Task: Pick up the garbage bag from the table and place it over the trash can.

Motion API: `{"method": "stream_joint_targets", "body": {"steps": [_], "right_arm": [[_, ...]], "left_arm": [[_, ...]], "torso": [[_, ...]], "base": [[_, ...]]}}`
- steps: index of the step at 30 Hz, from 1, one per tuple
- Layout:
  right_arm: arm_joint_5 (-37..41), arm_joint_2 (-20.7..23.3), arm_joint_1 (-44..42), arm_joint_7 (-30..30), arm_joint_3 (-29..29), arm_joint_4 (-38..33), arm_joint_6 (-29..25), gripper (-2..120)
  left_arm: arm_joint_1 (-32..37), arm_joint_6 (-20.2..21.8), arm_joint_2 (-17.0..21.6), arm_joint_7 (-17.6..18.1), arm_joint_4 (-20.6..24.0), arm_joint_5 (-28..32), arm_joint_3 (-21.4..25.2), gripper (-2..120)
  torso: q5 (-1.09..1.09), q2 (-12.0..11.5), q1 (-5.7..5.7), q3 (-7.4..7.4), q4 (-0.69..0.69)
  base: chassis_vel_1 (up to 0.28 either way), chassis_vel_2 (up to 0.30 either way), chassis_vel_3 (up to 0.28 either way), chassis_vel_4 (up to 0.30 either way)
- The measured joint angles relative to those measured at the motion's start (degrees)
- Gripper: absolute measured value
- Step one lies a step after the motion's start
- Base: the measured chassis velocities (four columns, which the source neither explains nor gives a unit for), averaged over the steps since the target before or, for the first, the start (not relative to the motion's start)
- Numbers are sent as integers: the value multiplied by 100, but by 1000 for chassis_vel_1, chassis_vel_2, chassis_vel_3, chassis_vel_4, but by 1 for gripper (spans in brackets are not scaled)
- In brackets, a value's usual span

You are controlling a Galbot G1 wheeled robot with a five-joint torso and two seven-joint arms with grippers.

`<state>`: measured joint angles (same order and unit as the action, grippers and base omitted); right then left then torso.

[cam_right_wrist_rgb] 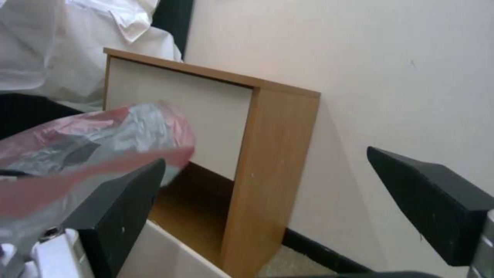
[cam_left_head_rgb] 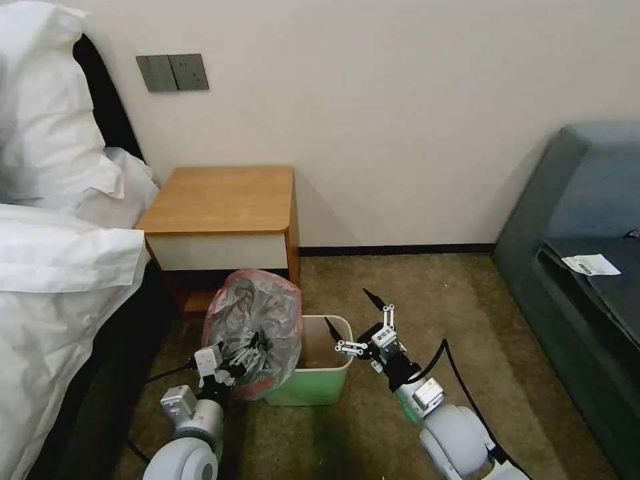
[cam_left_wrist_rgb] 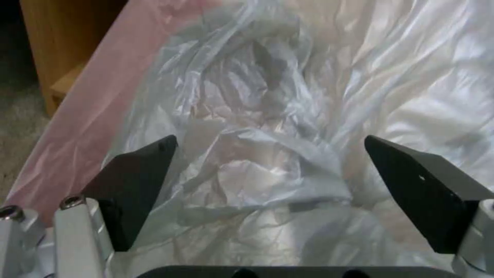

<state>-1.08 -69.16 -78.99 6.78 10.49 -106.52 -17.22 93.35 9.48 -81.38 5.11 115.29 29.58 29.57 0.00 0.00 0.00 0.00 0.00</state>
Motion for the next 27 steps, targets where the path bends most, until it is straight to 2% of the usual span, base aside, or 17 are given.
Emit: {"method": "stream_joint_targets", "body": {"steps": [9, 18, 27], "right_arm": [[-18, -26, 13, -2, -19, 19, 6, 100], [-58, -44, -36, 2, -43, -14, -11, 100], [-59, 3, -117, 3, -11, -85, -31, 100]], "left_arm": [[118, -53, -65, 43, 187, -178, 173, 93], [-48, 109, -75, -73, -110, -139, 87, 93], [-108, 289, -104, -169, -219, -74, 25, 93]], "torso": [[0, 0, 0, 0, 1], [0, 0, 0, 0, 0], [0, 0, 0, 0, 0]], "base": [[0, 0, 0, 0], [0, 0, 0, 0], [0, 0, 0, 0]]}}
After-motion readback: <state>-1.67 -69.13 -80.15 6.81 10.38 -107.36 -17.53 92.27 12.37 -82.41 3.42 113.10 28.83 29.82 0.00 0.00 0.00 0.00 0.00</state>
